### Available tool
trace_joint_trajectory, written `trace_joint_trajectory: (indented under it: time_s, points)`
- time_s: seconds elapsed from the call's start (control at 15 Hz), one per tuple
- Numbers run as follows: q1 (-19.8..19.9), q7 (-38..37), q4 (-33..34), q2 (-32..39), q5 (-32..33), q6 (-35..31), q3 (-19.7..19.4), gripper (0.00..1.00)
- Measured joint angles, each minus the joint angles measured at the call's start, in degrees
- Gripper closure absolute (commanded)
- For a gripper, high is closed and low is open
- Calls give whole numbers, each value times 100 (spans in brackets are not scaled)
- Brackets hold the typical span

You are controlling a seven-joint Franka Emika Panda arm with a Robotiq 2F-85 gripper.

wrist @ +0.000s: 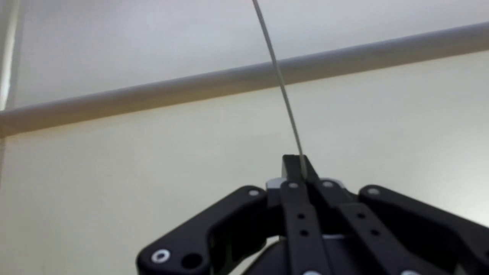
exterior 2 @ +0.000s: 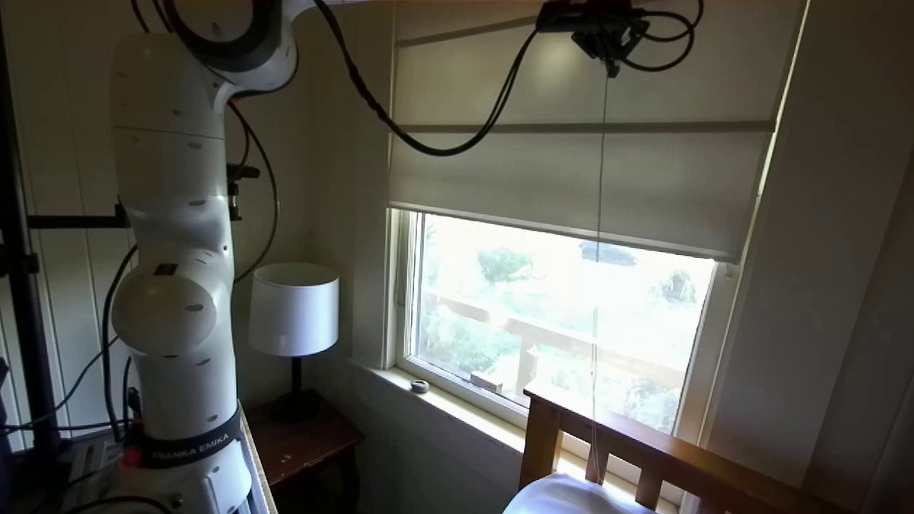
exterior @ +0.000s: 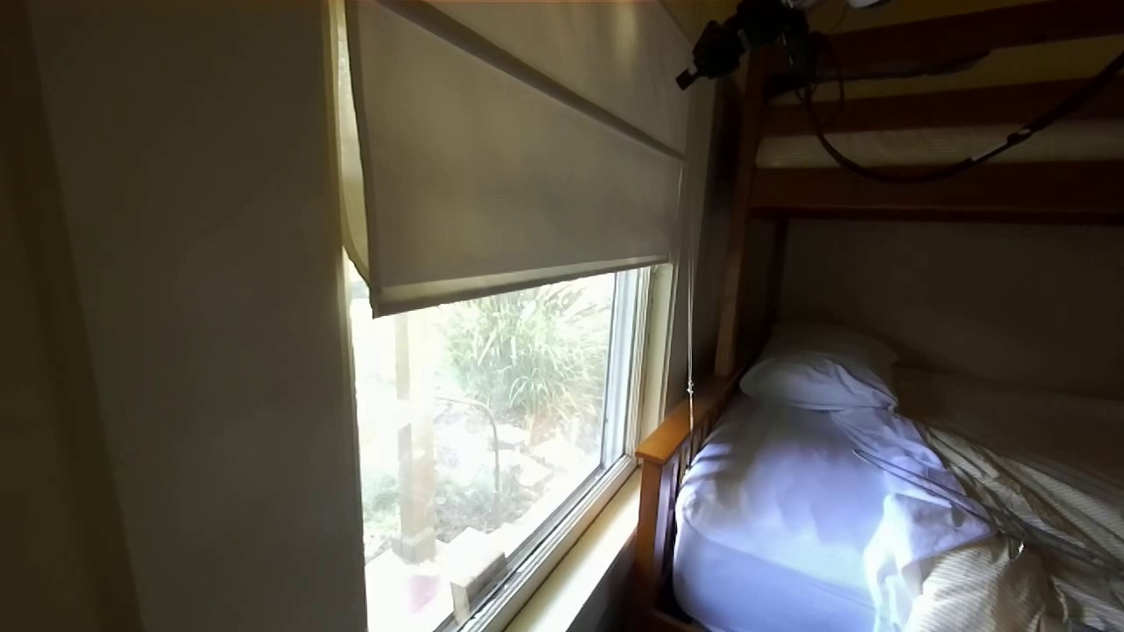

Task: Close the blinds.

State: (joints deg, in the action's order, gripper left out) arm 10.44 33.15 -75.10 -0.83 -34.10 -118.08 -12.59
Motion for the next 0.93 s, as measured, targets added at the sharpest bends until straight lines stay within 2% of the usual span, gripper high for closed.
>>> trace_joint_trajectory:
  time_s: [0.13,0.53,0.73,0.93]
  points:
    - [-131,-22,-503,-387,39,-102,178,100]
    - [-256,-700,-1585,-1265,165,-1487,848,100]
    - [-541,-887,-2039,-1511,126,-2119,804,100]
    - [-827,-914,-2380,-1703,-60,-2475,614,100]
